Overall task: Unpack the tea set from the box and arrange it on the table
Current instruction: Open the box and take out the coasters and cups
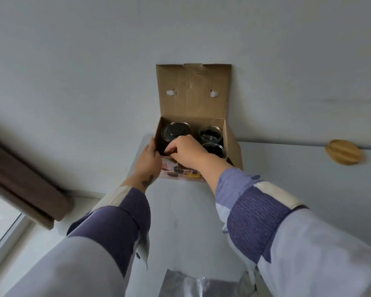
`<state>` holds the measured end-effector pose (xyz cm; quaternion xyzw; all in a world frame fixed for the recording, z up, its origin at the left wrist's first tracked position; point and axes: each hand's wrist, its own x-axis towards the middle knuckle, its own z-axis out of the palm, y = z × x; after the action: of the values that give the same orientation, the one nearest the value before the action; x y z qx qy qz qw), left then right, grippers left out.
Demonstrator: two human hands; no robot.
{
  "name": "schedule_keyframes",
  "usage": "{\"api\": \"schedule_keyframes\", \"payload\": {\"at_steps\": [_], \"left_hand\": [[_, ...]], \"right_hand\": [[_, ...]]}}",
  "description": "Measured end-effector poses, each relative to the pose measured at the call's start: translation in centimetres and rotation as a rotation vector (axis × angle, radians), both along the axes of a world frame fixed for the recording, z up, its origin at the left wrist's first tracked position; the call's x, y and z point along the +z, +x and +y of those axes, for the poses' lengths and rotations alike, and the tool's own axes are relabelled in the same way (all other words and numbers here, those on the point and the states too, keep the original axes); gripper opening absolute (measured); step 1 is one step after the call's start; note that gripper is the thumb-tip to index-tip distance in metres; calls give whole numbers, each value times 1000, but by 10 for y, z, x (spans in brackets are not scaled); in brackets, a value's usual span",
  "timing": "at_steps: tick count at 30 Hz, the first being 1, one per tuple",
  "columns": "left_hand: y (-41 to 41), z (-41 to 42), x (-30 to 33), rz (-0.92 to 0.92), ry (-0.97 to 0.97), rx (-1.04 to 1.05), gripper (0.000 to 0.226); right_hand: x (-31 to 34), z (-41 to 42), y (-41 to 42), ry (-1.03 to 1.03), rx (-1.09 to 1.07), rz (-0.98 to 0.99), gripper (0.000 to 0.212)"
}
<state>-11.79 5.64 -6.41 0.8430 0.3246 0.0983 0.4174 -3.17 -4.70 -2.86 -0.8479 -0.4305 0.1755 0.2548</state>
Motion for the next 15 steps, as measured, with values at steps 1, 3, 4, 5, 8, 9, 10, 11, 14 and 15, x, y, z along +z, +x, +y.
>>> {"api": "schedule_keyframes", "payload": {"at_steps": [1,3,4,5,8,9,10,11,14,15], "left_hand": [[-2,0,-1,-15,-30,-4,56],[-3,2,-2,-36,-57,-17,56],[-4,3,-3,-39,-65,-19,57],[-4,3,-4,-37,-69,-19,57],[-4,3,-8,-44,-62,-30,56],[-5,4,-10,-54,-65,-39,56],[-5,5,-11,-63,-66,-46,56],[-5,5,-12,-63,-63,-49,56],[-4,6,-13,-39,-32,-43,56],[-4,6,-13,-32,-28,-41,56]], "right_hand": [[0,5,1,-41,28,-7,30],[4,12,5,-129,82,-25,29],[8,14,6,-177,121,-40,29],[12,17,7,-222,159,-54,28],[21,22,10,-316,222,-72,27],[21,24,10,-325,224,-78,25],[19,26,10,-328,224,-89,23],[17,28,9,-327,224,-103,21],[12,31,7,-338,221,-117,25],[11,32,7,-342,221,-115,29]]}}
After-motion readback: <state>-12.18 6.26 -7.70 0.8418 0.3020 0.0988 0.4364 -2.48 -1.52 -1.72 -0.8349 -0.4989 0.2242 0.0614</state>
